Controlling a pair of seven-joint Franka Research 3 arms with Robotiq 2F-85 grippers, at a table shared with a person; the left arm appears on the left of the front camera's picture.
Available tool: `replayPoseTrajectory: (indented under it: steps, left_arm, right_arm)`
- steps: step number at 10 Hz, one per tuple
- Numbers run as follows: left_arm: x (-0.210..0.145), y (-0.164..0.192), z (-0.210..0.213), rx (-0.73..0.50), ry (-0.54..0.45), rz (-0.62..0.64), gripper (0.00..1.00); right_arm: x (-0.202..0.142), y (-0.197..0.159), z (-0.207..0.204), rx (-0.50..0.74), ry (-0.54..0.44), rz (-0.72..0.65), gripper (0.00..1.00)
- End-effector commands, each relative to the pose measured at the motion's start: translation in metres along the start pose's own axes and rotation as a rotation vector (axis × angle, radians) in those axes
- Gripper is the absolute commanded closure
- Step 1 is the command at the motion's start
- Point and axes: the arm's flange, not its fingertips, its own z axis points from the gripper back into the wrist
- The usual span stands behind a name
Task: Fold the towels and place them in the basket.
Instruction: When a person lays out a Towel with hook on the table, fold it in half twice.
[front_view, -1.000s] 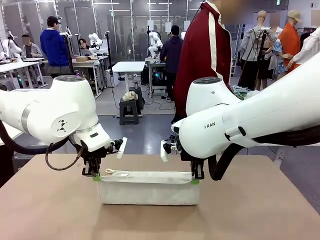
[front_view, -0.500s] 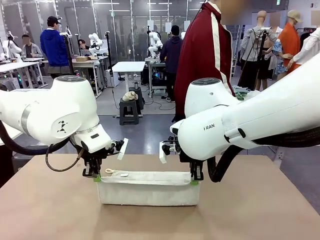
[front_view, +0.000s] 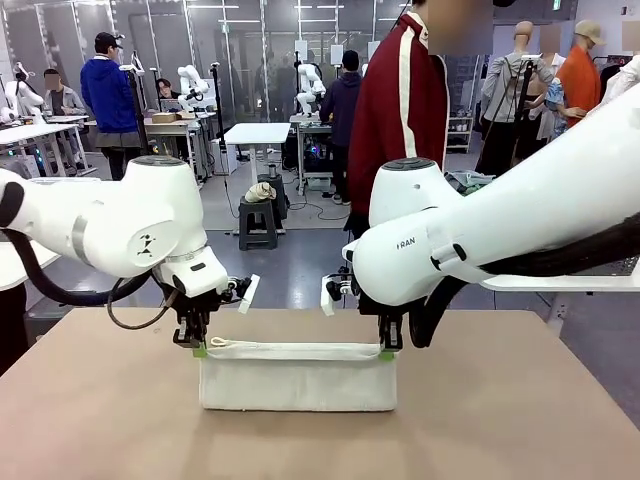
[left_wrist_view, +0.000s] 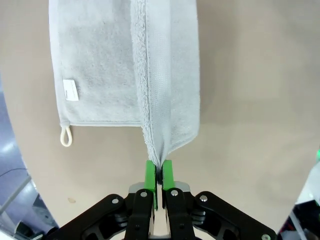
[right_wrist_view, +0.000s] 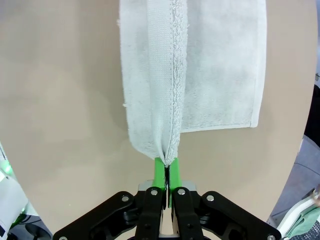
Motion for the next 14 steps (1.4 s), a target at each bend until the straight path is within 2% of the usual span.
replayPoseTrajectory:
  steps: [1, 6, 11, 14]
  left_arm:
    - [0.0, 0.032, -0.008, -0.047, 0.035, -0.046, 0.93]
    - [0.006, 0.077, -0.025, -0.069, 0.075, -0.032, 0.93]
    - [0.001, 0.099, -0.057, -0.084, 0.057, -0.008, 0.93]
    - [0.004, 0.109, -0.077, -0.052, 0.086, -0.007, 0.93]
  right_arm:
    - [-0.003, -0.024, -0.007, -0.004, 0.005, 0.049, 0.96]
    - [-0.004, -0.068, -0.035, 0.026, 0.0, 0.056, 0.96]
    - [0.005, -0.089, -0.066, -0.003, 0.004, 0.068, 0.96]
    - [0.004, -0.097, -0.08, -0.015, 0.011, 0.061, 0.96]
